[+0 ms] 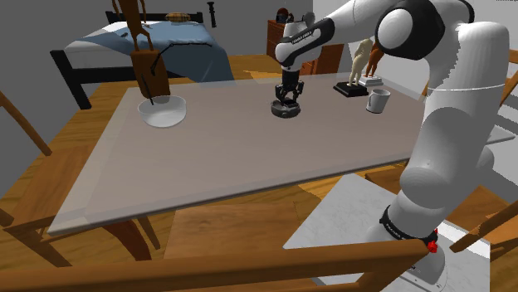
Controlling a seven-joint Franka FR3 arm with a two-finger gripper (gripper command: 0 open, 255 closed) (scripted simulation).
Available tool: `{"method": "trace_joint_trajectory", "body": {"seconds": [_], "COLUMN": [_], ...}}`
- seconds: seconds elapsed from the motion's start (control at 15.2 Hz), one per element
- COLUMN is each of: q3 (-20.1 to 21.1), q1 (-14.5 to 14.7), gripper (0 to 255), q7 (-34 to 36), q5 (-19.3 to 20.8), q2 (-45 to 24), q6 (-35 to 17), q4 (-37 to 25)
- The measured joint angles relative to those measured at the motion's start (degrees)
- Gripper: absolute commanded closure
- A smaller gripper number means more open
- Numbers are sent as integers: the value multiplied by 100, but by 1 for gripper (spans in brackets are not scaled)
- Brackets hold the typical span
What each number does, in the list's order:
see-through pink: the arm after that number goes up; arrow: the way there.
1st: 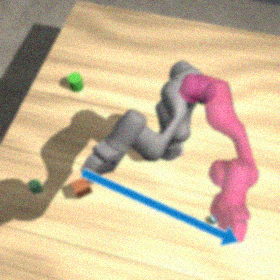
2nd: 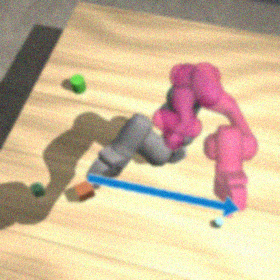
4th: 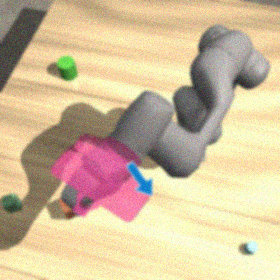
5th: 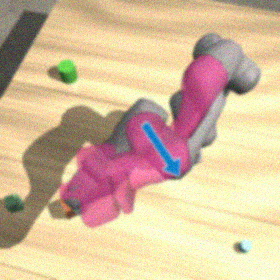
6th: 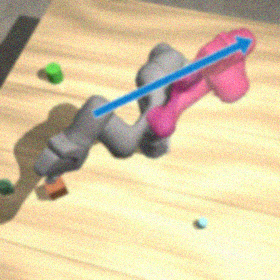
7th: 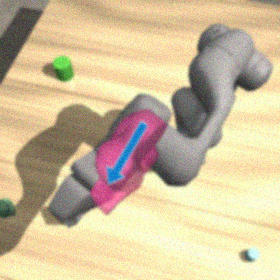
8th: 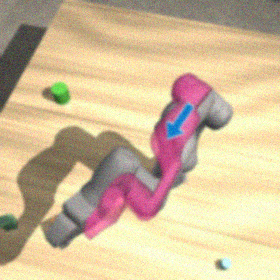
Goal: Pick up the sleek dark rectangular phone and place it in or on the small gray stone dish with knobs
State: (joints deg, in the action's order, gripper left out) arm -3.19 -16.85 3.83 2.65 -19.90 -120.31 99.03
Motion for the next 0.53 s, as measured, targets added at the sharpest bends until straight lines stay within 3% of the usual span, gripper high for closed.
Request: {"method": "trace_joint_trajectory", "body": {"seconds": [0.07, 0.13, 0.53], "q3": [0, -1, 1], "q1": [0, -1, 0], "gripper": [255, 0, 0], "q7": [0, 0, -1], "q5": [0, 0, 0], "q2": [0, 0, -2], "q6": [0, -1, -2], "q4": [0, 2, 4]}}
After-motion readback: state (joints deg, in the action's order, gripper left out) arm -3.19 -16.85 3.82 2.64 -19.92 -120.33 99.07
